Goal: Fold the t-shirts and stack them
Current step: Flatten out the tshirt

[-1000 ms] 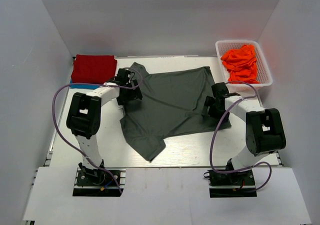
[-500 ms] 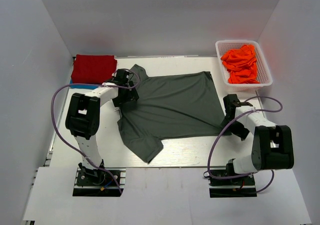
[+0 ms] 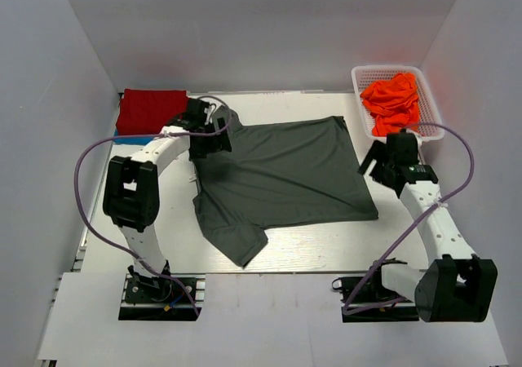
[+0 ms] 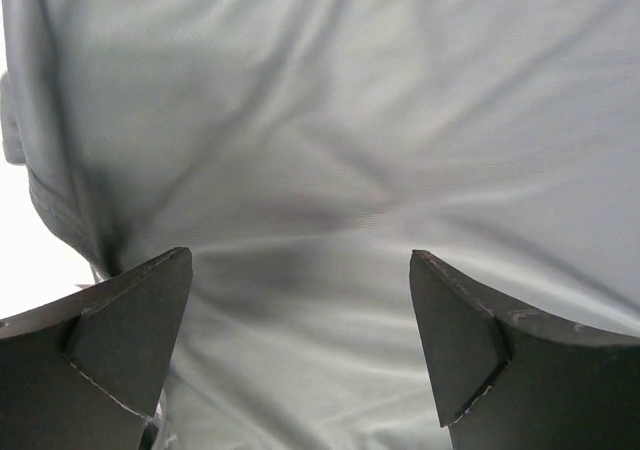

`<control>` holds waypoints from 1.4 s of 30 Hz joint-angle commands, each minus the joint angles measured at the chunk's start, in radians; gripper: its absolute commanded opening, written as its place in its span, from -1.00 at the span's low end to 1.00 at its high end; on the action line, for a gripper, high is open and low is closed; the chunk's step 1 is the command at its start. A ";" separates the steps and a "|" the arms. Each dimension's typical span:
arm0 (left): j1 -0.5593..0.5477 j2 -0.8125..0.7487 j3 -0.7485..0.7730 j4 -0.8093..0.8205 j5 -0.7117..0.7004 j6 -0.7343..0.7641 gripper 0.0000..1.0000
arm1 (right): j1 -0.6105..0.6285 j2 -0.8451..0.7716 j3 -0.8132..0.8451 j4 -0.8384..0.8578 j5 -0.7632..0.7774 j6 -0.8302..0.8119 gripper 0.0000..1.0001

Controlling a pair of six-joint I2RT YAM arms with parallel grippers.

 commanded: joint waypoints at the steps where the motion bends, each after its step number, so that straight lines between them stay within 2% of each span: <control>1: -0.004 -0.100 0.087 -0.009 0.035 0.059 0.99 | 0.052 0.025 0.101 0.130 -0.198 -0.121 0.80; 6: 0.014 0.044 0.245 -0.054 0.015 0.081 0.99 | 0.121 0.238 0.184 0.200 -0.216 -0.156 0.80; 13: 0.014 0.297 0.484 -0.104 -0.054 0.121 0.99 | 0.173 0.626 0.481 0.220 -0.172 -0.210 0.80; 16: 0.014 0.385 0.550 -0.146 -0.111 0.139 0.99 | 0.167 0.775 0.632 0.210 -0.152 -0.207 0.80; 19: 0.025 0.425 0.561 -0.143 -0.120 0.174 0.99 | 0.164 0.887 0.701 0.173 -0.127 -0.202 0.80; 23: 0.034 0.463 0.573 -0.077 -0.056 0.257 0.99 | 0.166 1.003 0.826 0.159 -0.168 -0.225 0.80; 24: 0.034 0.479 0.588 -0.065 -0.030 0.268 0.99 | 0.164 1.051 0.874 0.112 -0.172 -0.224 0.80; 29: 0.052 0.583 0.720 -0.046 0.039 0.308 0.99 | 0.158 1.238 1.075 0.003 -0.124 -0.176 0.80; 30: 0.052 0.619 0.767 -0.046 0.039 0.308 0.99 | 0.152 1.310 1.175 -0.016 -0.109 -0.167 0.80; 33: 0.065 0.670 0.858 -0.046 0.061 0.320 0.99 | 0.132 1.425 1.340 -0.069 -0.100 -0.084 0.80; 35: 0.074 0.695 0.892 -0.035 0.061 0.334 0.99 | 0.118 1.461 1.409 -0.085 -0.109 0.004 0.80; 37: 0.074 0.706 0.918 -0.025 0.061 0.348 0.99 | 0.107 1.476 1.408 -0.058 -0.119 0.022 0.80; 40: 0.074 0.675 0.918 0.036 0.090 0.371 0.99 | 0.115 1.426 1.348 0.047 -0.208 -0.024 0.80; 42: 0.074 0.643 0.938 0.051 0.090 0.371 0.99 | 0.127 1.355 1.334 0.110 -0.218 -0.117 0.80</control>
